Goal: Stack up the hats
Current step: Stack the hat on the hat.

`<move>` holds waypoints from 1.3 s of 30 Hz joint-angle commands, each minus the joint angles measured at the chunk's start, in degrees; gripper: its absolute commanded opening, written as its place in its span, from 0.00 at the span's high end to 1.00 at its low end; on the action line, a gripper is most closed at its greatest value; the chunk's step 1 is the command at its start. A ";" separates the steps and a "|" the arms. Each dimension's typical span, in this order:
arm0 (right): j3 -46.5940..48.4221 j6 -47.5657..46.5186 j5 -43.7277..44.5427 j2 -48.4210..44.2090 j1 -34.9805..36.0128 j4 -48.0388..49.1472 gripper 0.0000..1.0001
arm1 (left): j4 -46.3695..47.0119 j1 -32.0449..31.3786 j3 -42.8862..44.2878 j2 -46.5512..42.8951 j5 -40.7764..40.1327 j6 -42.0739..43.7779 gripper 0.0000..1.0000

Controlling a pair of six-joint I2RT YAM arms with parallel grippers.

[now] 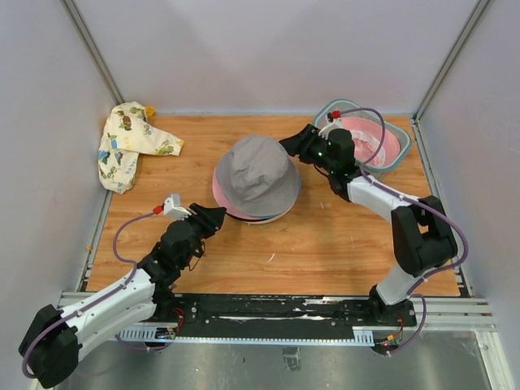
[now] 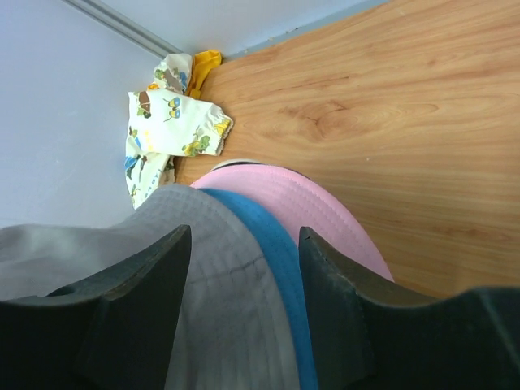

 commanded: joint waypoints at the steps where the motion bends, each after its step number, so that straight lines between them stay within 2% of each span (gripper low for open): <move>1: -5.79 1.18 4.21 -6.34 -1.41 1.61 0.41 | -5.64 -0.33 3.35 -2.95 -5.76 2.50 0.52; 8: -15.81 3.46 6.20 -16.70 -3.47 4.21 0.38 | -7.30 1.05 8.20 -1.60 -9.73 6.53 0.38; 14: -25.61 6.92 4.67 -25.20 -3.87 6.80 0.36 | -2.57 11.93 9.23 -0.23 -0.17 7.55 0.32; 20: -34.90 12.65 1.72 -30.22 -3.76 13.00 0.36 | 10.54 21.29 8.35 4.39 13.24 6.98 0.29; 26: -39.61 17.45 -0.70 -30.78 -3.09 18.99 0.36 | 27.00 27.69 8.01 14.30 26.77 2.12 0.30; 31: -40.12 18.58 -1.45 -30.91 -2.65 20.17 0.36 | 39.07 29.73 9.73 24.80 35.86 -2.26 0.31; 34: -40.44 19.07 -1.38 -30.32 -2.34 21.04 0.36 | 45.64 30.00 9.97 29.40 38.69 -5.16 0.34; 39: -40.51 20.41 -2.04 -27.91 -2.07 23.93 0.36 | 48.63 30.09 10.94 33.03 39.88 -6.92 0.35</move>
